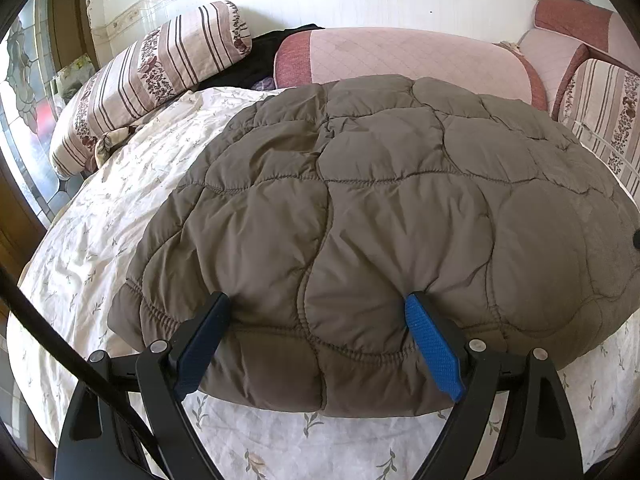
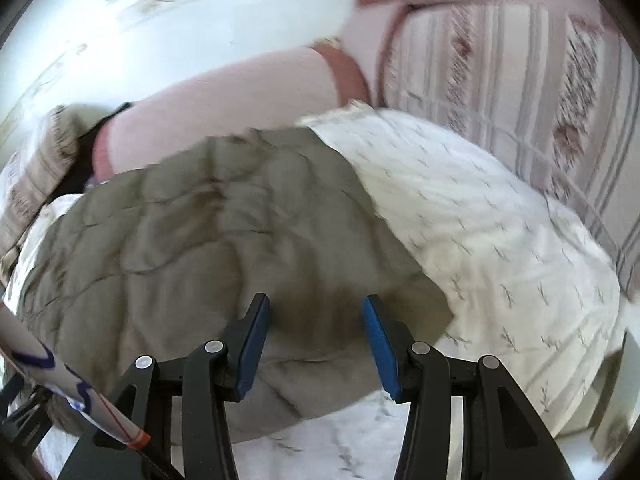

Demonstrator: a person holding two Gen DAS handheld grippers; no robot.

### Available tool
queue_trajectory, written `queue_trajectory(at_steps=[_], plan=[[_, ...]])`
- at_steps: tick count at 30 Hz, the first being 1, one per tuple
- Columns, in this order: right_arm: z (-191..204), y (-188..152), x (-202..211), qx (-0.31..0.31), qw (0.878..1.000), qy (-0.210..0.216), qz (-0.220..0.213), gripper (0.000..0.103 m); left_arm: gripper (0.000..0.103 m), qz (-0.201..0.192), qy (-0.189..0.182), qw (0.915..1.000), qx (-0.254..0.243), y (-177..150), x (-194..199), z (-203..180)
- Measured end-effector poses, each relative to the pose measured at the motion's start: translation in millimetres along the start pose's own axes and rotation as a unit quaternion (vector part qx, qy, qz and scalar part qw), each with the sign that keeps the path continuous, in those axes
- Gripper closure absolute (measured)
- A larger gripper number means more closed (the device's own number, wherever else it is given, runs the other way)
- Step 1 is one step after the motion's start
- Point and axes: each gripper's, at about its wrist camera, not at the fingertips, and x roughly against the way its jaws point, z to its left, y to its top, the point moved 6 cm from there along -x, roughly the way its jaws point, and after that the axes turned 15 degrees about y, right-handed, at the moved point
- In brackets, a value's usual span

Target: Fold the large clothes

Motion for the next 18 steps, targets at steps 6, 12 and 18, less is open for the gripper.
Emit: queue_trajectory(at_steps=[6, 12, 18], plan=[[0.3, -6.9, -9.0, 0.006, 1.0, -0.012, 0.019, 0.049, 0.014, -0.001, -0.002, 1.0, 0.0, 0.2, -0.1, 0.5], [18.9, 2.7, 14.6, 0.05, 0.998, -0.006, -0.033, 0.049, 0.015, -0.02, -0.003, 0.9997, 0.013, 5.2, 10.9, 7.6], [76.6, 1.7, 61.9, 0.111, 0.991, 0.037, -0.069, 0.049, 0.015, -0.056, 0.009, 0.9971, 0.05, 16.3, 50.6, 36.3]])
